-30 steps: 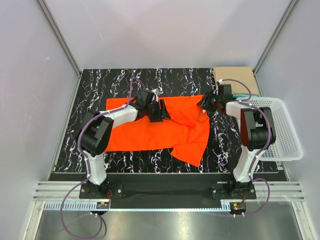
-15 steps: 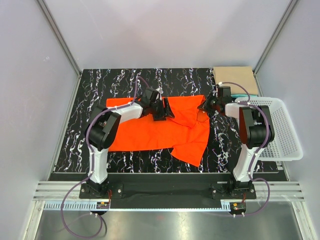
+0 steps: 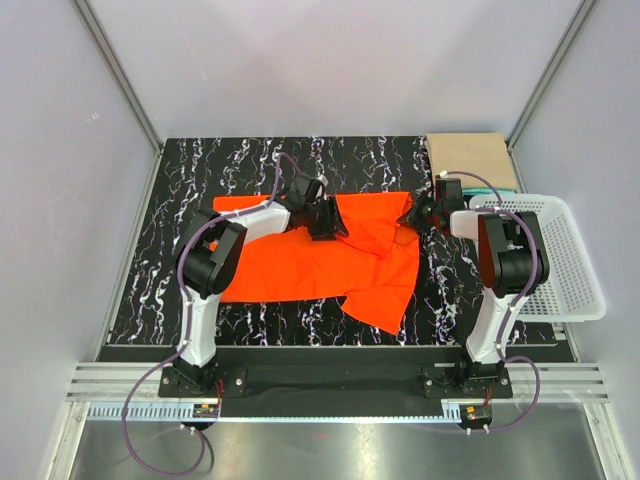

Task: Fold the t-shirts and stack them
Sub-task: Fold the tshirt

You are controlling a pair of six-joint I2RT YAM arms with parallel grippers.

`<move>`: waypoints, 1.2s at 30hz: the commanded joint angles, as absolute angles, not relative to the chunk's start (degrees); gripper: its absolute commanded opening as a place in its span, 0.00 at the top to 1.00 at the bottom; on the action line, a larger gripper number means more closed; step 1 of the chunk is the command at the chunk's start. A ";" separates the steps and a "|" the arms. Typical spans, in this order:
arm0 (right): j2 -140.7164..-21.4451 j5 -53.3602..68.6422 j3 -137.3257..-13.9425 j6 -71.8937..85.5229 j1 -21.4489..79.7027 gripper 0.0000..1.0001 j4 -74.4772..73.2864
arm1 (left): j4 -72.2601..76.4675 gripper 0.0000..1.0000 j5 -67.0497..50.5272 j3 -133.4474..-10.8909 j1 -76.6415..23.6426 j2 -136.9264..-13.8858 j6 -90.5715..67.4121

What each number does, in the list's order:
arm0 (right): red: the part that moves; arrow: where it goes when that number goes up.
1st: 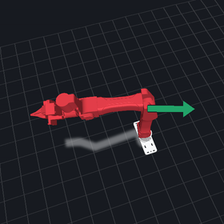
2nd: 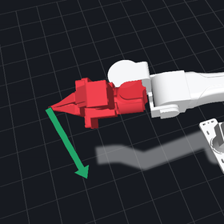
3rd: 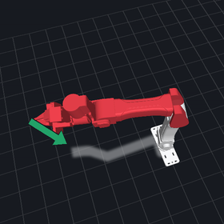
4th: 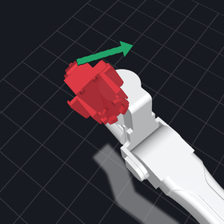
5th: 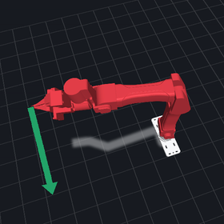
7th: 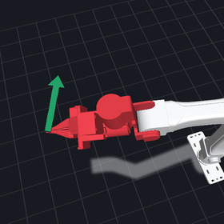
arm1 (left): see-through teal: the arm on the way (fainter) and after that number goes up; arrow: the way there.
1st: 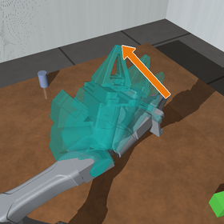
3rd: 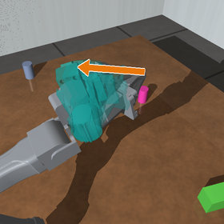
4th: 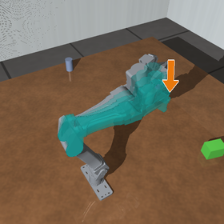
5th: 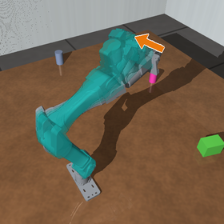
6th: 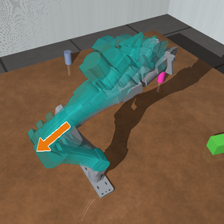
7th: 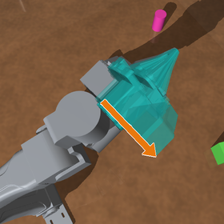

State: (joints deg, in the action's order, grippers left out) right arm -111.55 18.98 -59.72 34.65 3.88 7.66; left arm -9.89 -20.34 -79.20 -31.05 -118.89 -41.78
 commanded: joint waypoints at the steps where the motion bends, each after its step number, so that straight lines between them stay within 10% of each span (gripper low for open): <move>1: -109.60 15.56 -63.19 33.40 2.82 0.89 6.95 | -13.69 0.52 -17.67 -82.88 -31.20 -119.27 -41.31; 8: -105.47 14.94 -67.31 28.49 2.29 0.66 -2.43 | -23.99 0.42 -10.11 -86.74 -30.06 -111.37 -35.78; 21: -115.74 17.50 -83.04 27.60 2.37 0.84 -7.82 | -24.35 0.41 -7.03 -89.73 -14.42 -115.65 -32.08; 36: -131.12 12.50 -96.84 26.54 0.35 0.83 -14.14 | -29.53 0.40 -4.92 -107.92 -6.16 -133.68 -29.44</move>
State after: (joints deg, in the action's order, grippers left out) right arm -129.16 16.56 -92.64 27.70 0.67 -10.63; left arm -28.21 -6.85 -104.12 -7.20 -130.91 -30.26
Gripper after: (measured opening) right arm 0.172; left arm 0.595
